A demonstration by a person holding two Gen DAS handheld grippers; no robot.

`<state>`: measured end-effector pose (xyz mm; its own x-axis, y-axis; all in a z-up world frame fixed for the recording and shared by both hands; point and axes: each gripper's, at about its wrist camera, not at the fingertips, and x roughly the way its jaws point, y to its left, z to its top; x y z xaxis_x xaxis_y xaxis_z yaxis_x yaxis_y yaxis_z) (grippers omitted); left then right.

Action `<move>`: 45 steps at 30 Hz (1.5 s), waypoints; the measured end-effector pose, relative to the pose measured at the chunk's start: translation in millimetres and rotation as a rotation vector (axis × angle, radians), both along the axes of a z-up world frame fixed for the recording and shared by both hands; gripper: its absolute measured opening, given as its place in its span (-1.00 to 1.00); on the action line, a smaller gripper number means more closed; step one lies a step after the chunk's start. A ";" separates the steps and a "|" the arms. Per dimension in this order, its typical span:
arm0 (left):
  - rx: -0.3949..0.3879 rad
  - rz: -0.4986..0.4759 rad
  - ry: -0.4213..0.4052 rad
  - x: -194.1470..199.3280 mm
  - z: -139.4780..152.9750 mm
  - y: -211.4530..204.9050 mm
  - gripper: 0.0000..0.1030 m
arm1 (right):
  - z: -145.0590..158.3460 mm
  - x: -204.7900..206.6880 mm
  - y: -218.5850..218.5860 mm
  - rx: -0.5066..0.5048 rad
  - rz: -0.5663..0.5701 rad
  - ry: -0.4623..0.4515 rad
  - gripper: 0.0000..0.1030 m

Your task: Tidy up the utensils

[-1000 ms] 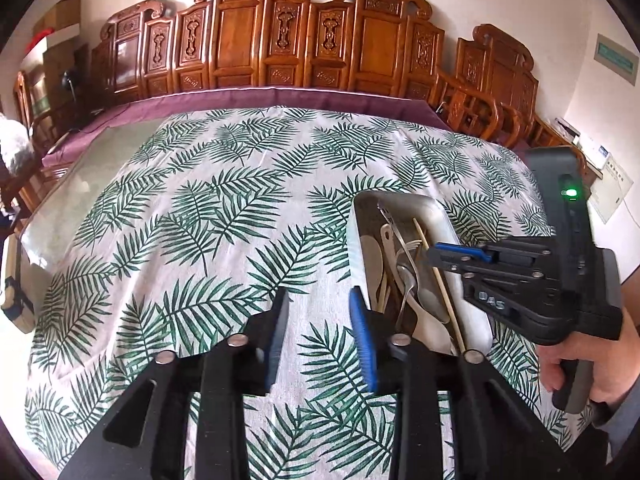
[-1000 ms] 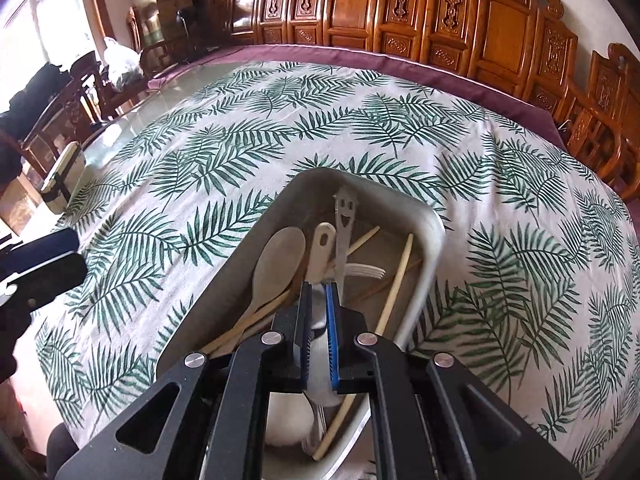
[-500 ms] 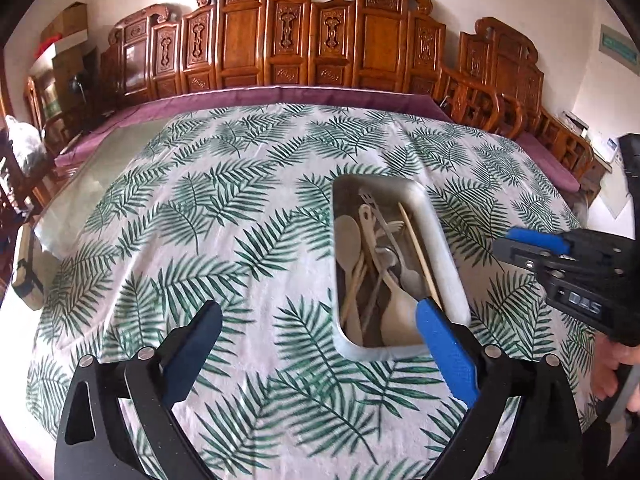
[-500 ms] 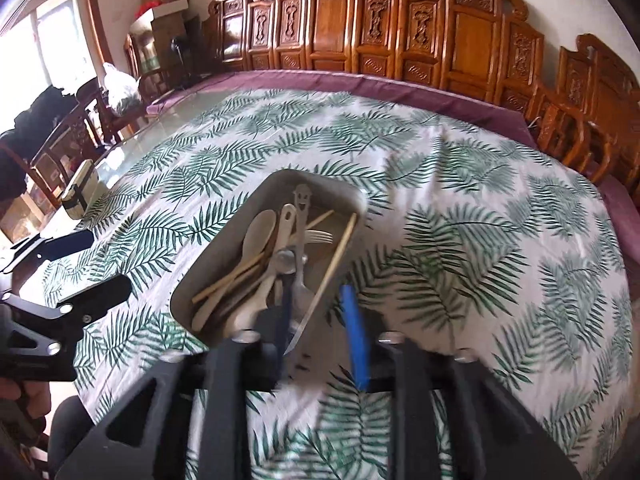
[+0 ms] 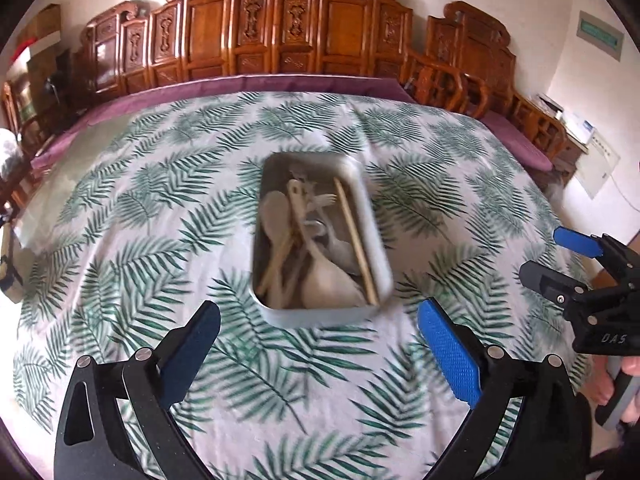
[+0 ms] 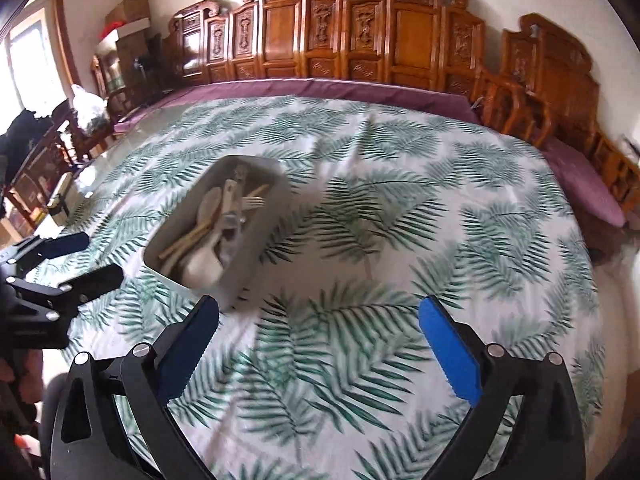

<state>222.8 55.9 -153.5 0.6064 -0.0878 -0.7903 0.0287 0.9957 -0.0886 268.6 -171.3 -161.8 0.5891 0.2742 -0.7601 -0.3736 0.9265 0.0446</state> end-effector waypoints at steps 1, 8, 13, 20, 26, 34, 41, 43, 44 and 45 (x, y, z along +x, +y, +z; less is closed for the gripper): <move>-0.003 -0.008 -0.001 -2.3 1.4 -3.9 0.85 | 1.0 -4.0 -3.2 -0.001 -0.004 -0.005 0.95; 0.029 -0.017 -0.018 -37.9 23.6 -32.3 0.85 | 24.2 -45.5 -31.1 0.023 -0.053 -0.061 0.95; 0.065 -0.019 -0.091 -70.8 54.8 -46.2 0.85 | 50.8 -77.5 -46.9 0.068 -0.090 -0.122 0.95; 0.071 -0.027 -0.180 -104.2 98.7 -58.6 0.86 | 91.5 -114.0 -65.3 0.121 -0.129 -0.215 0.95; 0.076 -0.022 -0.268 -131.0 131.4 -69.6 0.86 | 120.7 -143.0 -77.3 0.136 -0.151 -0.300 0.95; 0.046 0.009 -0.366 -160.8 159.3 -66.0 0.86 | 145.8 -176.0 -89.5 0.174 -0.174 -0.379 0.95; 0.047 0.025 -0.395 -171.3 163.1 -62.2 0.86 | 151.5 -184.9 -91.6 0.185 -0.179 -0.401 0.95; 0.046 0.023 -0.394 -172.0 162.9 -61.4 0.86 | 151.1 -185.9 -91.9 0.189 -0.179 -0.400 0.95; 0.046 0.022 -0.394 -172.6 162.8 -61.9 0.86 | 151.2 -186.6 -91.5 0.190 -0.179 -0.400 0.95; 0.047 0.022 -0.396 -173.3 163.1 -61.5 0.86 | 151.3 -187.0 -91.6 0.190 -0.180 -0.401 0.95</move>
